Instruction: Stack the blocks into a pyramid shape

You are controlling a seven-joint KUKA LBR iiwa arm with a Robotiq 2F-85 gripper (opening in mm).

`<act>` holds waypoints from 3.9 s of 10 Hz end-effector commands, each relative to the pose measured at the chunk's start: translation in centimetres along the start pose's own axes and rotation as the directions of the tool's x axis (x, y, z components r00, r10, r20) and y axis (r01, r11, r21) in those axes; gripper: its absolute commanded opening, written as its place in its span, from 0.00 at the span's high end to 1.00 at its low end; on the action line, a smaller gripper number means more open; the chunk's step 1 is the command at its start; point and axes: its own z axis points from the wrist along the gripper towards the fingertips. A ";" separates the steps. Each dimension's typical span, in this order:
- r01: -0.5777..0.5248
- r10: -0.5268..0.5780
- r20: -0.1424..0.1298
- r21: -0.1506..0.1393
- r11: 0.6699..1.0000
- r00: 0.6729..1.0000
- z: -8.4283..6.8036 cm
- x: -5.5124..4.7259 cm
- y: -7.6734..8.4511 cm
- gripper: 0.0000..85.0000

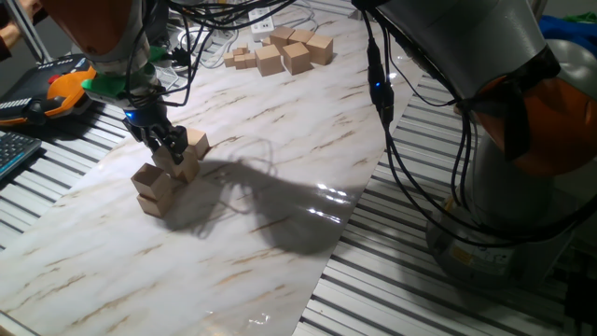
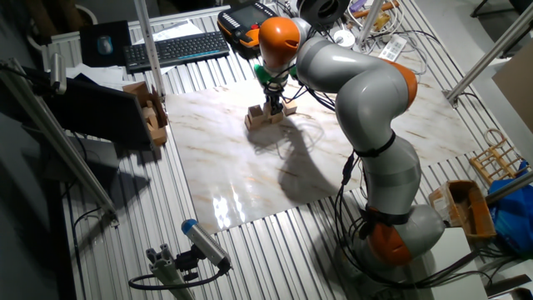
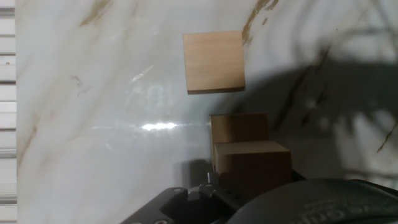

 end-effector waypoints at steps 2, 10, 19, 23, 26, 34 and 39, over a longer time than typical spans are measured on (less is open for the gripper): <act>0.002 -0.002 -0.001 0.004 1.000 1.000 0.0 0.0 0.0 0.60; 0.005 -0.005 -0.001 -0.003 1.000 1.000 0.0 0.0 0.0 0.40; 0.003 -0.003 0.001 -0.014 1.000 1.000 0.0 0.0 -0.2 0.00; -0.010 0.010 -0.004 0.000 1.000 1.000 -0.8 0.3 -0.4 0.00; -0.043 0.044 -0.017 0.033 0.999 0.999 -1.9 1.2 -0.6 0.00; -0.089 0.090 -0.030 0.045 0.995 0.995 -3.0 4.4 -1.6 0.00; -0.035 0.035 -0.041 0.004 0.999 0.999 -3.0 5.2 -1.7 0.00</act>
